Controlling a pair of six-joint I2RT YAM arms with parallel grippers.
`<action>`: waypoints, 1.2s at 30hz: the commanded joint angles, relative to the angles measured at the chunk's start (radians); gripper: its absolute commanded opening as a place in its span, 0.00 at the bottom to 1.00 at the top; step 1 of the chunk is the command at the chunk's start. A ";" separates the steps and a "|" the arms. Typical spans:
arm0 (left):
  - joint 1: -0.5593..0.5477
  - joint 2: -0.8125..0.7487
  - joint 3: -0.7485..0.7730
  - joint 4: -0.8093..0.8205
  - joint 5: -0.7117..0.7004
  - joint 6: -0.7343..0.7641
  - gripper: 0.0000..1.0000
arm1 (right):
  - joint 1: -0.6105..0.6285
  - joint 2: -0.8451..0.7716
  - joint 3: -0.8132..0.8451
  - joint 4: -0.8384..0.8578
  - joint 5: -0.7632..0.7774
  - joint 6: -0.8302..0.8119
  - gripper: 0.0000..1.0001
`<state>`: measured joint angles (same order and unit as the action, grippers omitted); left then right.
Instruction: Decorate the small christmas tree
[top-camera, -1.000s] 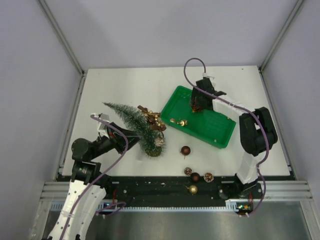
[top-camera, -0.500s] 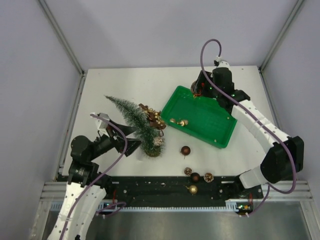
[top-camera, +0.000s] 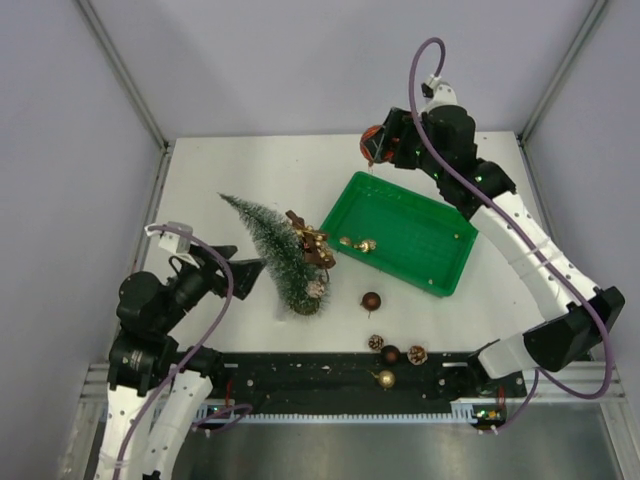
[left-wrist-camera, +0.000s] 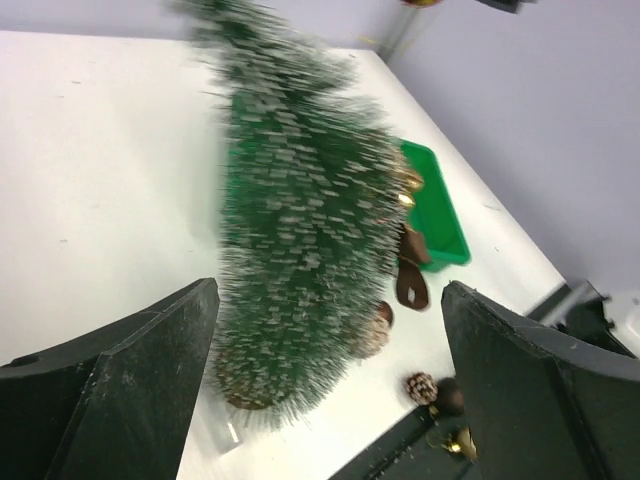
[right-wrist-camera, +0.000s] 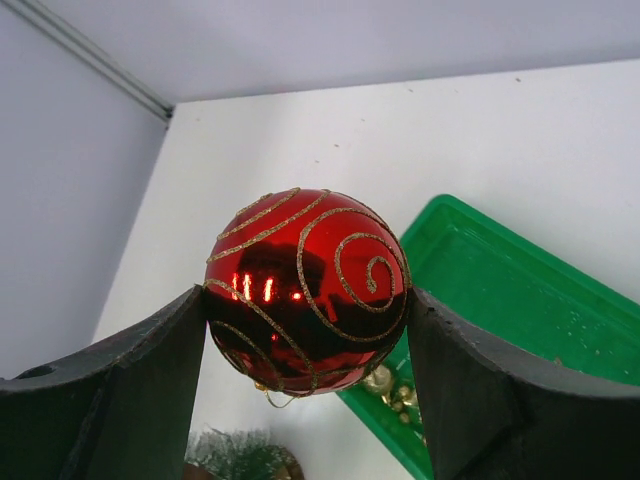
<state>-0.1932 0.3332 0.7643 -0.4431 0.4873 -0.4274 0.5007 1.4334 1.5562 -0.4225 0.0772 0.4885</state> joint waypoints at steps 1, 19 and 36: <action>0.014 -0.155 0.055 -0.080 -0.278 0.000 0.99 | 0.047 -0.027 0.111 -0.004 0.001 -0.018 0.52; 0.015 -0.123 -0.238 0.331 0.020 -0.129 0.89 | 0.318 0.294 0.674 -0.070 0.010 -0.077 0.52; 0.014 -0.042 -0.367 0.639 0.229 -0.237 0.57 | 0.506 0.473 0.838 0.050 -0.071 -0.174 0.54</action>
<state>-0.1947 0.3367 0.4187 0.0738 0.6655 -0.6399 0.9657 1.9076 2.3577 -0.4736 0.0284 0.3656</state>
